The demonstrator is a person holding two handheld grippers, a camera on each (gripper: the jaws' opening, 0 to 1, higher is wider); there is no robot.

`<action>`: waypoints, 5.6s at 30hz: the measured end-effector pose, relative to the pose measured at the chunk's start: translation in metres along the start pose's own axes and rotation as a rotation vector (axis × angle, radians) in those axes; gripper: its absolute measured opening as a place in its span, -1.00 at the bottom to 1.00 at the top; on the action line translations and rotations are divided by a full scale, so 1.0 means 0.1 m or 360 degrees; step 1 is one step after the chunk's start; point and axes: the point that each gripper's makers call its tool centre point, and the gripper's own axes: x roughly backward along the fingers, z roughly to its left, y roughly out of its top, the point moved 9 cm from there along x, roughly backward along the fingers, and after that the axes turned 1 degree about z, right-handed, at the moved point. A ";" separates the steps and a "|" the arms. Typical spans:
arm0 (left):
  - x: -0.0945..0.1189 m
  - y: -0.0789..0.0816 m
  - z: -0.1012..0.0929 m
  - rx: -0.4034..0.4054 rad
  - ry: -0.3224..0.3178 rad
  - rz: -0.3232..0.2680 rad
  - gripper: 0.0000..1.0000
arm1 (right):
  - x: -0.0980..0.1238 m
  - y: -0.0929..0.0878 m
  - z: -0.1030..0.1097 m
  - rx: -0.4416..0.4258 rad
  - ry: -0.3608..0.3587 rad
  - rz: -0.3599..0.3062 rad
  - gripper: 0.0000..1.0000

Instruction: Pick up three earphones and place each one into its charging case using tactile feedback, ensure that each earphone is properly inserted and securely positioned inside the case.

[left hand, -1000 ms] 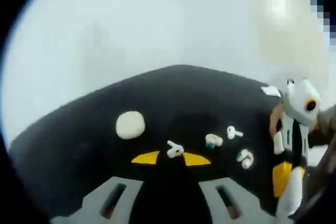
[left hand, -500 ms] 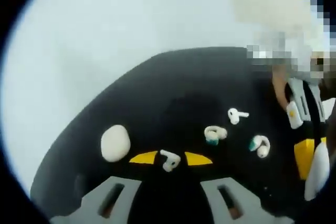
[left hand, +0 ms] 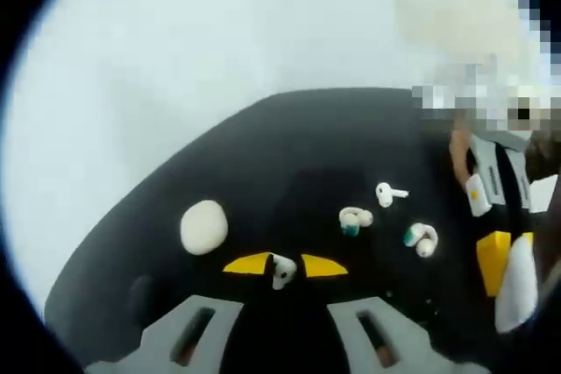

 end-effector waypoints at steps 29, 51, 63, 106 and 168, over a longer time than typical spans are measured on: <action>0.76 -0.53 -0.56 -0.0277 -0.0117 -0.0001 -0.72 | 0.03 -0.01 -0.04 -0.0017 -0.0003 -0.0006 -0.66; 1.06 -0.72 -0.76 0.0995 0.0073 -0.0083 -0.73 | 0.04 -0.01 -0.04 -0.0010 -0.0003 -0.0008 -0.65; 0.85 -0.70 -0.68 0.1099 0.0075 -0.0085 -0.65 | 0.03 -0.01 -0.05 0.0006 -0.0007 -0.0009 -0.65; 0.89 -0.59 -0.56 0.0363 -0.0550 0.0307 -0.81 | 0.02 -0.01 -0.04 0.0004 -0.0007 -0.0011 -0.65; 1.42 -0.16 -1.05 -0.0672 0.0103 -0.0566 -0.83 | 0.03 -0.02 -0.05 0.0010 -0.0007 -0.0016 -0.65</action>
